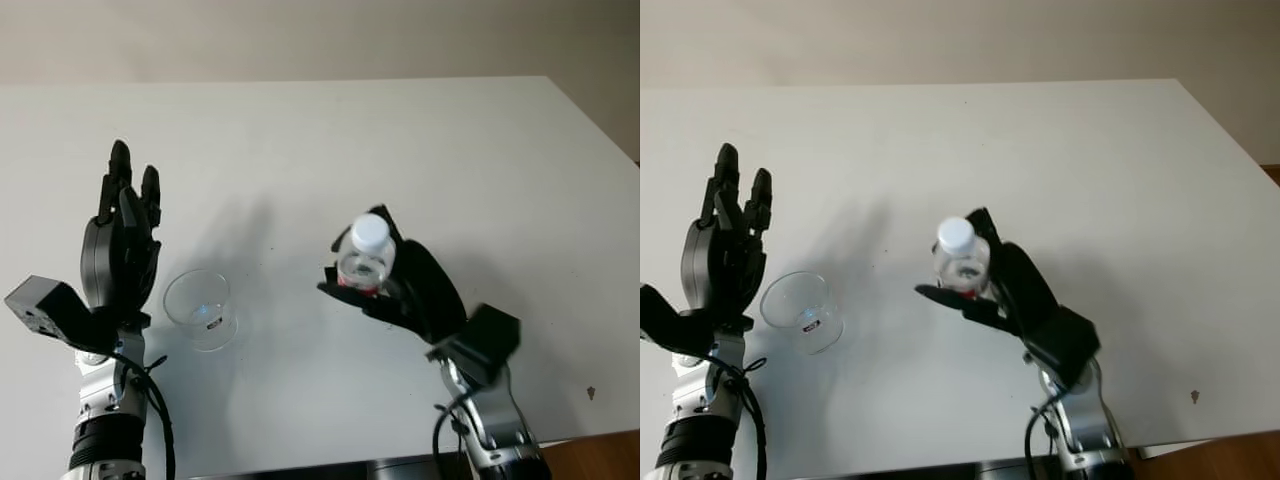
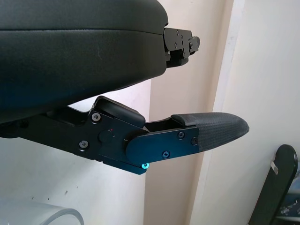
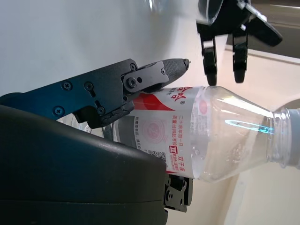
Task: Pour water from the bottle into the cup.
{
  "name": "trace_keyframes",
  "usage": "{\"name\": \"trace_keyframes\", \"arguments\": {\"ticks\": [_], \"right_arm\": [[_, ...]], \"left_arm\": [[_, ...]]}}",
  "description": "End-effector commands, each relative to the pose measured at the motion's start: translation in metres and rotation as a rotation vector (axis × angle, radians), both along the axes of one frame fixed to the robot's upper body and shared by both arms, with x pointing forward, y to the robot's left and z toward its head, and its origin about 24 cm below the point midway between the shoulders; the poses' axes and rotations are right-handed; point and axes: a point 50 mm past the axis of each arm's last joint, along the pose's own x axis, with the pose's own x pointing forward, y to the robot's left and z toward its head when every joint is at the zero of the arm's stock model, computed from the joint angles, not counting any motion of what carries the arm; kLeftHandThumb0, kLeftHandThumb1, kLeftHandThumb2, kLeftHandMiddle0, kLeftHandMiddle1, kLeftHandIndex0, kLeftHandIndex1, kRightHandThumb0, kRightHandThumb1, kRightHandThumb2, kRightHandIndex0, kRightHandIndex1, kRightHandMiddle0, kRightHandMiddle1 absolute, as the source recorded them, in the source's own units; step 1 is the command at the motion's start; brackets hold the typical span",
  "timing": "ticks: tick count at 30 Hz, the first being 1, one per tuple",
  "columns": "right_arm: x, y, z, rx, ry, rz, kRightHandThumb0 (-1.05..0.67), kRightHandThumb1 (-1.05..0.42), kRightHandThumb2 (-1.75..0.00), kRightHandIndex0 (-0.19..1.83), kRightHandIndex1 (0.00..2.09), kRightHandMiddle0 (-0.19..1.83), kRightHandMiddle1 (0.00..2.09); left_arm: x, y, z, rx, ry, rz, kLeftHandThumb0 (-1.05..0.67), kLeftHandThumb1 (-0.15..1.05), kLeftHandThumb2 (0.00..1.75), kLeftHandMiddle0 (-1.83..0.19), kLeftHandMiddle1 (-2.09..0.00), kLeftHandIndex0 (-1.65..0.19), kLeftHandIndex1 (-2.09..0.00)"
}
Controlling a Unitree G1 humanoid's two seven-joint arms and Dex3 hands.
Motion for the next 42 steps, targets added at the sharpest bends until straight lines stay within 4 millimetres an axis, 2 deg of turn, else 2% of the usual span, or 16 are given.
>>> {"name": "trace_keyframes", "arguments": {"ticks": [1,7,16,26,30,31,32,33,35,42], "right_arm": [[0.014,0.01,0.018,-0.016,-0.061,0.012,-0.19,-1.05,-0.28,-0.12,2.09,-0.18,2.09],[0.04,0.028,0.04,-0.159,-0.185,-0.015,-0.13,-1.05,-0.25,-0.16,2.09,-0.19,2.09],[0.065,0.051,0.055,-0.351,-0.299,-0.042,-0.08,-1.05,-0.27,-0.19,2.09,-0.19,2.09],[0.071,0.073,0.065,-0.52,-0.456,-0.069,-0.05,-1.05,-0.27,-0.18,2.09,-0.19,2.09],[0.07,0.079,0.065,-0.546,-0.513,-0.067,-0.03,-0.98,-0.36,0.05,2.09,-0.14,2.09],[0.07,0.08,0.065,-0.545,-0.527,-0.064,-0.01,-0.92,-0.47,0.15,2.09,-0.09,2.09],[0.069,0.081,0.065,-0.546,-0.548,-0.06,0.0,-0.82,-0.69,0.3,2.09,-0.01,2.09],[0.069,0.083,0.065,-0.551,-0.567,-0.059,0.01,-0.75,-0.83,0.43,2.09,0.05,2.09],[0.068,0.084,0.066,-0.576,-0.613,-0.064,0.01,-0.68,-0.98,0.6,2.09,0.11,2.09],[0.065,0.089,0.068,-0.596,-0.76,-0.074,0.0,-0.57,-1.18,0.93,2.09,0.2,2.09]], "left_arm": [[0.001,-0.001,0.005,-0.01,-0.022,-0.003,-0.86,1.05,0.57,-0.05,0.0,0.04,0.0],[0.001,-0.001,0.005,-0.002,-0.026,-0.006,-0.86,1.05,0.57,-0.05,0.0,0.04,0.0],[0.002,-0.001,0.004,-0.007,-0.03,-0.012,-0.86,1.05,0.57,-0.04,0.0,0.05,0.0],[0.002,-0.001,0.003,-0.007,-0.019,-0.002,-0.86,1.05,0.57,-0.03,0.0,0.05,0.0],[0.001,-0.001,0.002,-0.003,-0.019,-0.003,-0.86,1.05,0.59,-0.03,0.0,0.05,0.0],[0.001,-0.001,0.002,-0.002,-0.018,-0.002,-0.86,1.05,0.59,-0.04,0.0,0.05,0.0],[0.001,-0.001,0.002,-0.002,-0.02,-0.003,-0.86,1.05,0.59,-0.04,0.0,0.05,0.0],[0.001,-0.002,0.002,-0.003,-0.023,-0.005,-0.86,1.05,0.59,-0.03,0.0,0.05,0.0],[0.001,-0.002,0.002,-0.006,-0.024,-0.004,-0.85,1.05,0.59,-0.03,0.0,0.06,0.0],[0.0,-0.003,0.001,-0.011,-0.027,-0.003,-0.86,1.05,0.58,-0.04,0.0,0.06,0.0]]}}
